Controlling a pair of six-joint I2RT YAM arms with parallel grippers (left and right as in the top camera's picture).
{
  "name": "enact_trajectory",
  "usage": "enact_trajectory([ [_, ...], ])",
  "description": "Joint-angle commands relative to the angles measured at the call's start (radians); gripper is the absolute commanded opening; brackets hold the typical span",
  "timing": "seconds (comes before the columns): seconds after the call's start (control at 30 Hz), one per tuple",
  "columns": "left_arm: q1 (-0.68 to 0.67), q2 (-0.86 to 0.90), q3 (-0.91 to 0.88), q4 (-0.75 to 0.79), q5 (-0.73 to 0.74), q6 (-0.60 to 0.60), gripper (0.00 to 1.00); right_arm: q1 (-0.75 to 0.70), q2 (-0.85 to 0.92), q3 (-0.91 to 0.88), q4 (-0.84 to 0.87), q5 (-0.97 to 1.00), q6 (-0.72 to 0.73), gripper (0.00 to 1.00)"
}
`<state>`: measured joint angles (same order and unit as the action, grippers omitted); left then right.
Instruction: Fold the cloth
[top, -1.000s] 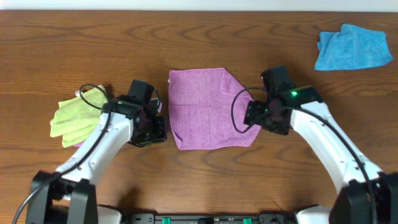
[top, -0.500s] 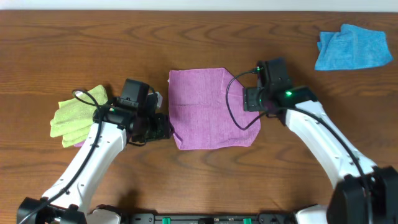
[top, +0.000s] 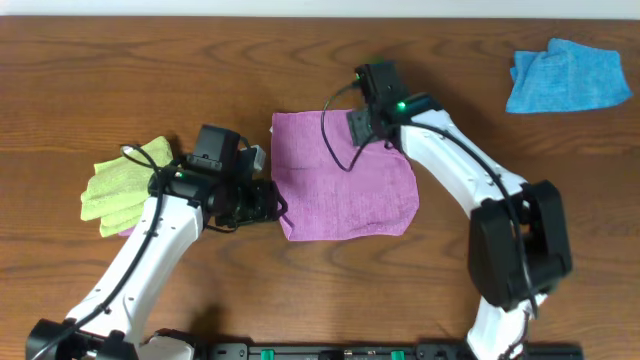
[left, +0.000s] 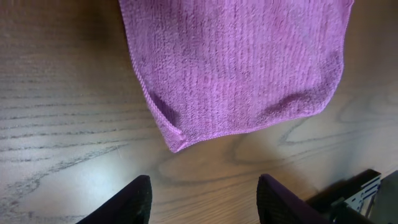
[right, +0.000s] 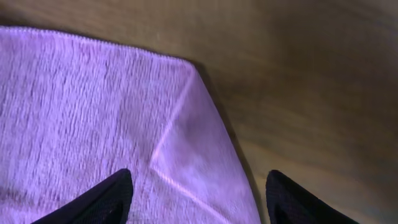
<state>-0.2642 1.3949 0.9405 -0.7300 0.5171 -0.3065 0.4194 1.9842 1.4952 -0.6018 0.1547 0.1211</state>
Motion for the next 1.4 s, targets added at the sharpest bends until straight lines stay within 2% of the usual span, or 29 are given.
enact_trajectory([
  [0.0,0.002,-0.011,0.028,-0.002,0.009,0.014,0.56,0.014,0.062,0.057,-0.008,0.018,-0.015,0.67],
  [0.23,0.002,-0.011,0.028,0.006,0.009,0.014,0.57,0.039,0.14,0.092,0.0,0.018,-0.013,0.64],
  [1.07,0.002,-0.011,0.028,0.012,0.012,-0.016,0.58,0.057,0.225,0.092,0.015,0.03,-0.01,0.55],
  [1.27,0.002,-0.011,0.028,0.012,0.012,-0.016,0.57,0.057,0.227,0.092,0.016,0.068,-0.011,0.49],
  [1.37,0.002,-0.011,0.028,0.012,0.012,-0.016,0.57,0.055,0.227,0.092,0.016,0.075,-0.011,0.43],
])
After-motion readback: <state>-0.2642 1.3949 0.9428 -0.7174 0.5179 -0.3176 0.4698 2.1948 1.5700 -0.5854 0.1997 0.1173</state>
